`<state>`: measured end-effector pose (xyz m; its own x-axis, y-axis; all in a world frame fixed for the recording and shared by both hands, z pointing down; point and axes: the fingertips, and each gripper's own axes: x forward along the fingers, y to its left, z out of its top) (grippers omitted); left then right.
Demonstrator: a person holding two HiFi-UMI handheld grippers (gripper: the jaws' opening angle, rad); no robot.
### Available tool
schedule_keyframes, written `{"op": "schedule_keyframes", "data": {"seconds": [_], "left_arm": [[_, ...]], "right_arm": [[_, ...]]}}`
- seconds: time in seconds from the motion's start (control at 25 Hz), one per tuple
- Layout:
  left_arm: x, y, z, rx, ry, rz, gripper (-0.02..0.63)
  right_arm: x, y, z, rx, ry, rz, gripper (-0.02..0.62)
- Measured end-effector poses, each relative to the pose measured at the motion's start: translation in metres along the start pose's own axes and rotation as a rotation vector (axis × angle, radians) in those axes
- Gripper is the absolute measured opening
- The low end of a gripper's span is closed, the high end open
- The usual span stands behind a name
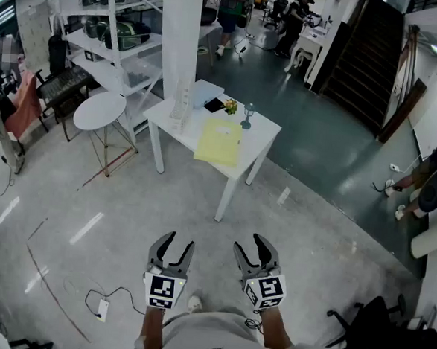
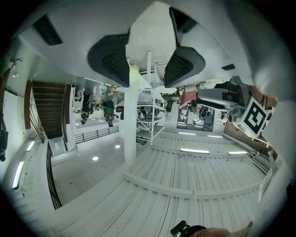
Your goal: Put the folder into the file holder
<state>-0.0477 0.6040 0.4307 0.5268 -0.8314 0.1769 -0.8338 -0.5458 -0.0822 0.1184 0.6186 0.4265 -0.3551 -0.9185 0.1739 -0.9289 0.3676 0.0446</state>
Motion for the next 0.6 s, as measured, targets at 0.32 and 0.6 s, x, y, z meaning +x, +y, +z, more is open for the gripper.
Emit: {"op": "schedule_keyframes", "data": {"seconds": [0.32, 0.6], "left_arm": [[-0.007, 0.005, -0.003, -0.021, -0.036, -0.003, 0.224], [0.014, 0.020, -0.002, -0.022, -0.048, -0.012, 0.247]], "right_arm": [[-0.001, 0.014, -0.002, 0.024, -0.023, 0.013, 0.242], [0.023, 0.015, -0.005, 0.010, -0.024, 0.028, 0.242]]}}
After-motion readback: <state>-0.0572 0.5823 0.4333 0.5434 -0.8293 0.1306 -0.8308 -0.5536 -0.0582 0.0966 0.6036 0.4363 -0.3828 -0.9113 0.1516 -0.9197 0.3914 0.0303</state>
